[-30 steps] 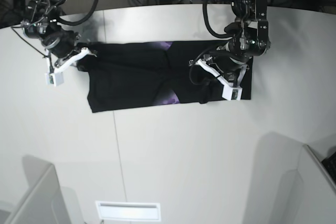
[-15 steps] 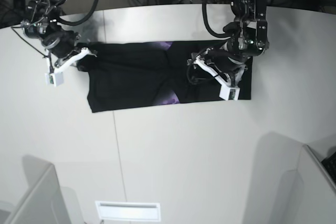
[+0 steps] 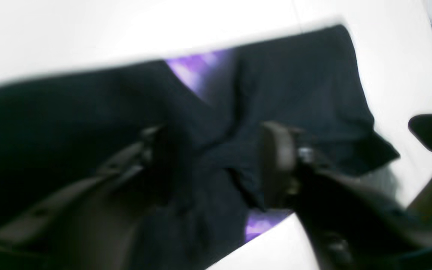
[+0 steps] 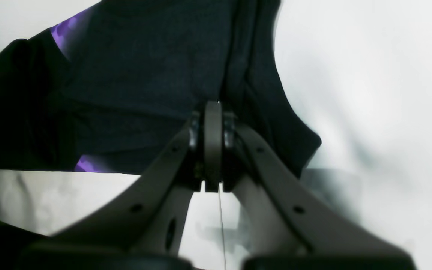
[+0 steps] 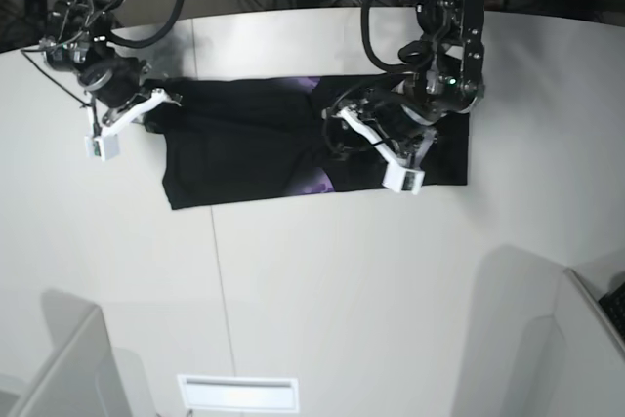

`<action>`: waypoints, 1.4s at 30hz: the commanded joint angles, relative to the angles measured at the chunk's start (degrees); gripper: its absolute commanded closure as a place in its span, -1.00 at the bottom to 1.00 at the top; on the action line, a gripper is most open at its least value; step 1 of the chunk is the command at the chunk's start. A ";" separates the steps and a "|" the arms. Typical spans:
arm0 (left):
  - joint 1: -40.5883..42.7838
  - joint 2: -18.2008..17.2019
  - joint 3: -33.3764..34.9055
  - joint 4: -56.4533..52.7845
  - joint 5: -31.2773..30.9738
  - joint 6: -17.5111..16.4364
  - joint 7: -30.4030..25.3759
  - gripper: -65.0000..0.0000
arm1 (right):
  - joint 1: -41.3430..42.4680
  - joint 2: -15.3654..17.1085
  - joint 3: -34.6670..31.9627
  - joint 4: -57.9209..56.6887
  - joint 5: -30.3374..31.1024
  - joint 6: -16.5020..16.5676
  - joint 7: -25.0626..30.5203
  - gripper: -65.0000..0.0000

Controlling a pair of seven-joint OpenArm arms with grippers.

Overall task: Fold the T-shirt properly
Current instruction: 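Lift the strip end with the left gripper and fold it toward the middle, then release the left gripper and regrasp the strip ends with both grippers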

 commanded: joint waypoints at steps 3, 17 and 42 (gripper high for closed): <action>3.01 -0.24 -6.84 5.66 -0.53 -0.60 -1.04 0.75 | 1.41 0.45 0.05 0.88 0.74 0.29 0.84 1.00; 9.34 -9.74 -35.32 1.17 -0.27 -0.87 -1.48 1.00 | 12.40 0.98 0.49 -11.61 0.83 0.55 -4.17 -0.67; 6.53 -11.06 -28.55 -15.71 0.17 -6.67 -10.80 1.00 | 13.01 2.12 -7.60 -25.06 0.74 0.64 0.05 -0.31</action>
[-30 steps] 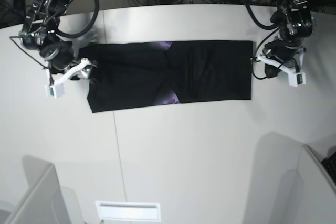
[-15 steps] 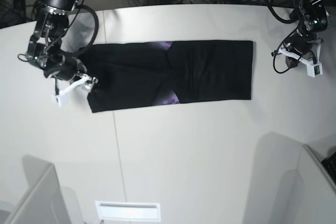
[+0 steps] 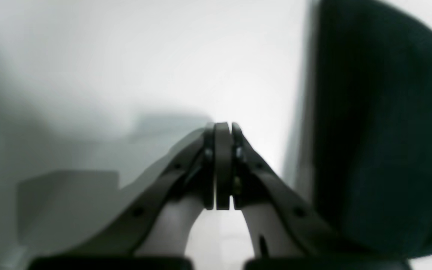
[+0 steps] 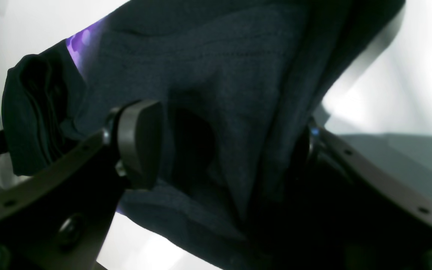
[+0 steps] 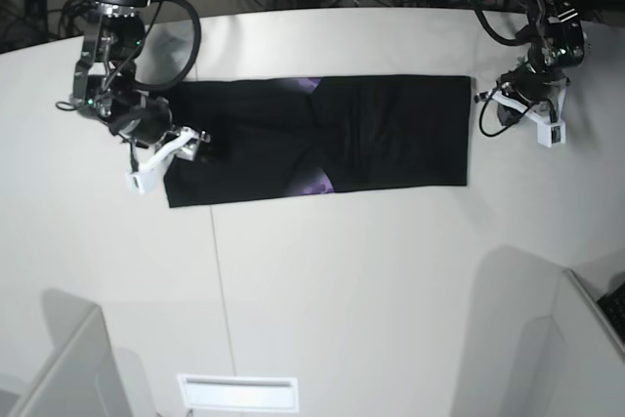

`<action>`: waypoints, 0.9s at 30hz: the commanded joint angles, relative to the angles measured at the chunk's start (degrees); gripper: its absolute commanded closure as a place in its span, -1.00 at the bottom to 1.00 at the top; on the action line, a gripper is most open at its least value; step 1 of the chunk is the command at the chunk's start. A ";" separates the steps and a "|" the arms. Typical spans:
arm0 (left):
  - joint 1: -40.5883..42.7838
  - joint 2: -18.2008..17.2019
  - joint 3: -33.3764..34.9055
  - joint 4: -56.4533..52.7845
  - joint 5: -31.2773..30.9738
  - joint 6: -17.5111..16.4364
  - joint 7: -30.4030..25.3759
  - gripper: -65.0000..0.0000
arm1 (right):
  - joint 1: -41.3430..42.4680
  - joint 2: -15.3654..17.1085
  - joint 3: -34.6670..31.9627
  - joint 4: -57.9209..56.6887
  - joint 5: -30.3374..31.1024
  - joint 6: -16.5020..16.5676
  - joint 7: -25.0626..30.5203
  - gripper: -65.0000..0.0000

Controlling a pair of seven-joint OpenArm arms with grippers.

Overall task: Fold the T-shirt properly
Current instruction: 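Release the left gripper and regrasp the strip ends with both grippers, then fold the strip end with the right gripper toward the left gripper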

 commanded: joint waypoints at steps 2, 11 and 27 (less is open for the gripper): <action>-0.25 -0.87 2.17 -1.64 0.02 0.33 -3.23 1.00 | -0.23 0.52 0.08 -0.21 -2.45 -0.78 -2.31 -0.30; -1.39 -0.96 8.94 -5.42 0.02 0.33 -5.87 1.00 | 0.74 0.52 -0.28 -0.21 -2.62 -0.96 -2.13 1.00; -4.03 -0.70 16.94 -5.07 0.02 0.33 -5.69 1.00 | 1.70 1.76 -11.18 12.80 -2.71 -10.36 -2.75 1.00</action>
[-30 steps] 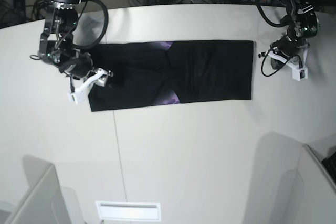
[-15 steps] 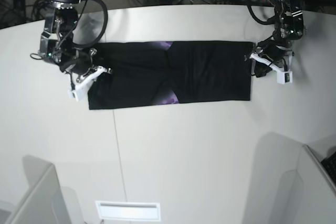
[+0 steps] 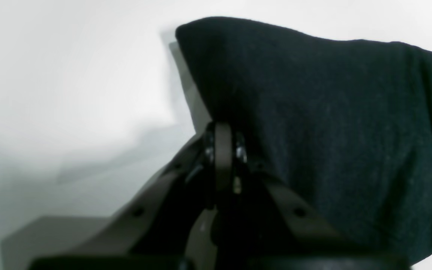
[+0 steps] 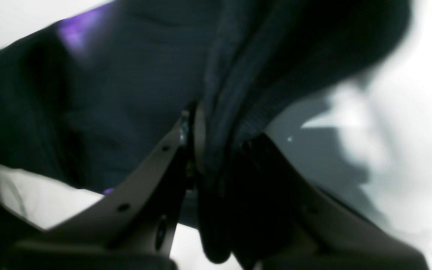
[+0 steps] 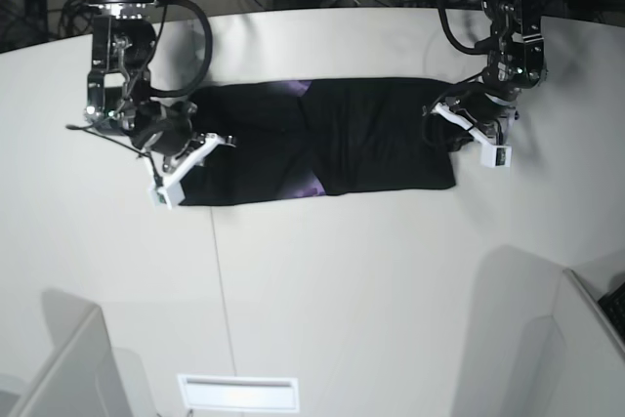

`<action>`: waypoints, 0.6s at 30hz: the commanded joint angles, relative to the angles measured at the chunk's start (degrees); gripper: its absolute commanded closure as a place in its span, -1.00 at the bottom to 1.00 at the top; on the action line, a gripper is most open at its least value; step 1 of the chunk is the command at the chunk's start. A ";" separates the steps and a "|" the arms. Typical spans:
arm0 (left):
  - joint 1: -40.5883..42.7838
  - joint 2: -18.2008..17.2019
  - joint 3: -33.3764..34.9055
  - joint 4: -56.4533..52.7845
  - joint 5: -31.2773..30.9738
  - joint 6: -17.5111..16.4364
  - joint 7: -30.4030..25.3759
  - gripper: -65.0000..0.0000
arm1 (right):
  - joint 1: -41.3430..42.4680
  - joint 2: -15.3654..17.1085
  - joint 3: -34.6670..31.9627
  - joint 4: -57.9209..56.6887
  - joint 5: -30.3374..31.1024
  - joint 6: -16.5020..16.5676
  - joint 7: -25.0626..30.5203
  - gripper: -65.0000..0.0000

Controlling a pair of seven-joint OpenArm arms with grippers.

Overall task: Fold the T-shirt properly
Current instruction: 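Fold the strip end with the right gripper toward the left gripper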

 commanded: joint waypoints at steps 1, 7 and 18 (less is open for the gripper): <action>0.37 -0.21 0.19 -0.09 1.55 0.59 3.20 1.00 | 0.72 0.47 -1.24 2.69 0.85 -1.39 0.86 1.00; 0.81 -0.48 0.19 -0.09 1.55 0.59 3.20 1.00 | -0.69 0.38 -9.15 11.31 1.03 -7.90 0.95 1.00; 1.25 -0.48 0.28 -0.09 1.55 0.59 3.20 1.00 | -0.69 -3.67 -19.09 16.23 1.20 -13.79 1.04 1.00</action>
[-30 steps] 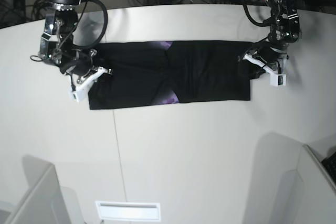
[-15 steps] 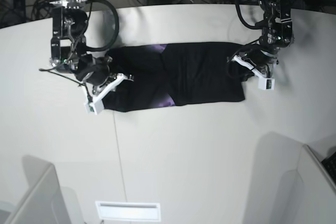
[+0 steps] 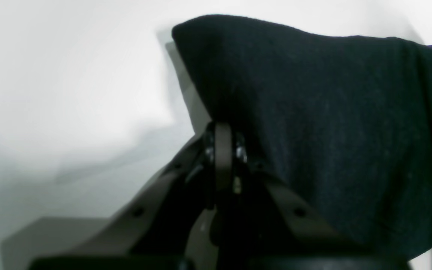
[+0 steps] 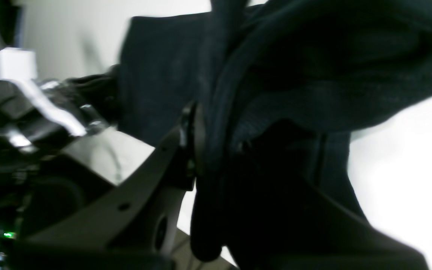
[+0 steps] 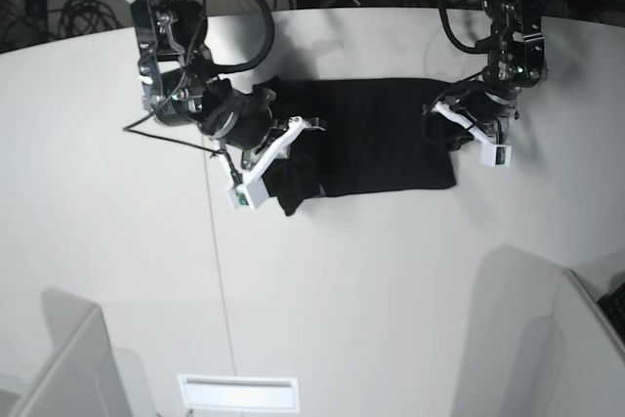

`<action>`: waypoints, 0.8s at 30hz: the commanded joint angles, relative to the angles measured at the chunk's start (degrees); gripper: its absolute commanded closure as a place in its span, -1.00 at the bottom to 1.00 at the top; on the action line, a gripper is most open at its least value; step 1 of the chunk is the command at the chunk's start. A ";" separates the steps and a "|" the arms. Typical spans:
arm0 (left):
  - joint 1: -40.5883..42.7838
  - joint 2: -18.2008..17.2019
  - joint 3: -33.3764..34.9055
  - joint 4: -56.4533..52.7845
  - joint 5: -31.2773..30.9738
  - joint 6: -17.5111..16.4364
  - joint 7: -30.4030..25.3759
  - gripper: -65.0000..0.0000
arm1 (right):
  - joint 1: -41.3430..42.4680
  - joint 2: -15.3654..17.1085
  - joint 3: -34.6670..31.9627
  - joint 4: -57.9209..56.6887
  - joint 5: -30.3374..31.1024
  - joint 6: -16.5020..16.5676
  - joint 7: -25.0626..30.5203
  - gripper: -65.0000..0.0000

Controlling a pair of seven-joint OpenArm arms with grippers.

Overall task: Fold the T-shirt properly
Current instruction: 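Fold the strip end with the right gripper toward the left gripper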

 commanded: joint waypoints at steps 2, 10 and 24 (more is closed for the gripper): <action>0.83 -0.11 0.94 -0.09 1.62 0.92 3.47 1.00 | 1.19 -0.28 -0.60 1.22 0.57 0.14 1.01 1.00; -1.45 -0.02 9.47 -0.18 1.62 7.07 3.12 1.00 | 1.81 -0.46 -0.51 3.06 0.57 0.14 1.19 1.00; -2.69 1.04 10.35 0.88 1.53 7.07 3.47 1.00 | 1.81 -2.83 -0.69 2.97 0.57 0.14 3.39 1.00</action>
